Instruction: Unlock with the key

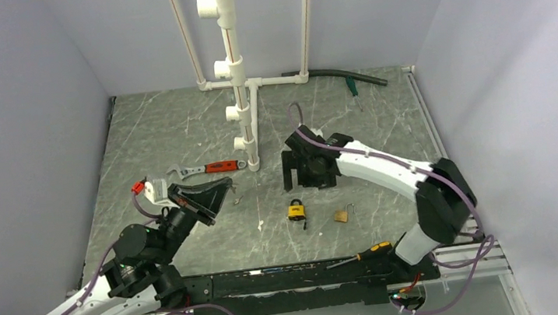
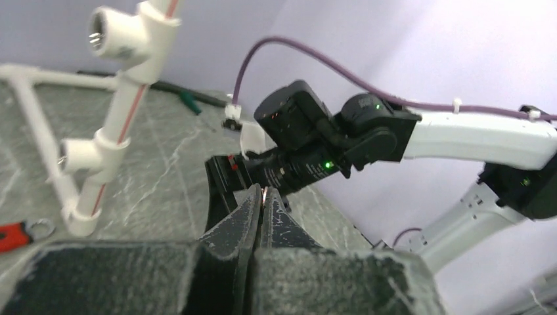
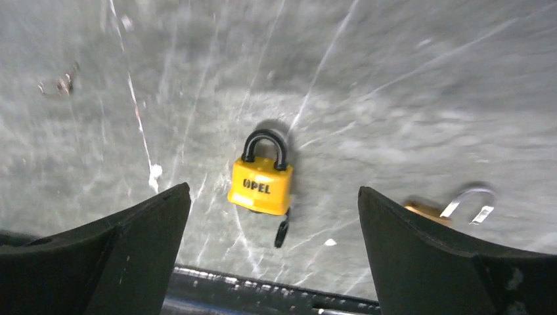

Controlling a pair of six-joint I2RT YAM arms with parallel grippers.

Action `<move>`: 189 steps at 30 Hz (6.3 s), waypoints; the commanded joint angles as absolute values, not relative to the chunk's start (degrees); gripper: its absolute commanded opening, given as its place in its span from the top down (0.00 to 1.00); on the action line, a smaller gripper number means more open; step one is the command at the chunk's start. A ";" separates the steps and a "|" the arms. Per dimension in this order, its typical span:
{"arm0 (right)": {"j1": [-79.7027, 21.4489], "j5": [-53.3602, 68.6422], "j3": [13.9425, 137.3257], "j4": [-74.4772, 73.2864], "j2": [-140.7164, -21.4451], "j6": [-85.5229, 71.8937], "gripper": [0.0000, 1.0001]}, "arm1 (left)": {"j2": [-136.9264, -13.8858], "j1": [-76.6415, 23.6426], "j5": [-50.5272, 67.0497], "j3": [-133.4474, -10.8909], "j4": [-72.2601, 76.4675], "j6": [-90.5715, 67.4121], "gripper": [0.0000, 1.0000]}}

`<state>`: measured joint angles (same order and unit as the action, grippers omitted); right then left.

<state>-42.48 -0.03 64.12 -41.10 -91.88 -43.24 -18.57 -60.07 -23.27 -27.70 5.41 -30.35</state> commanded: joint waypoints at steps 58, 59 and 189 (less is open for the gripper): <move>-49.21 38.37 61.15 -8.70 -52.72 -17.40 0.86 | -39.02 -59.94 9.27 -33.71 30.07 -31.98 1.00; -49.22 38.33 61.23 -8.70 -52.78 -17.31 0.87 | -39.10 -60.00 9.17 -33.62 30.28 -31.96 1.00; -35.15 4.60 77.39 -54.45 -60.73 -48.33 0.15 | -36.99 -70.57 -5.03 -29.57 15.67 13.57 1.00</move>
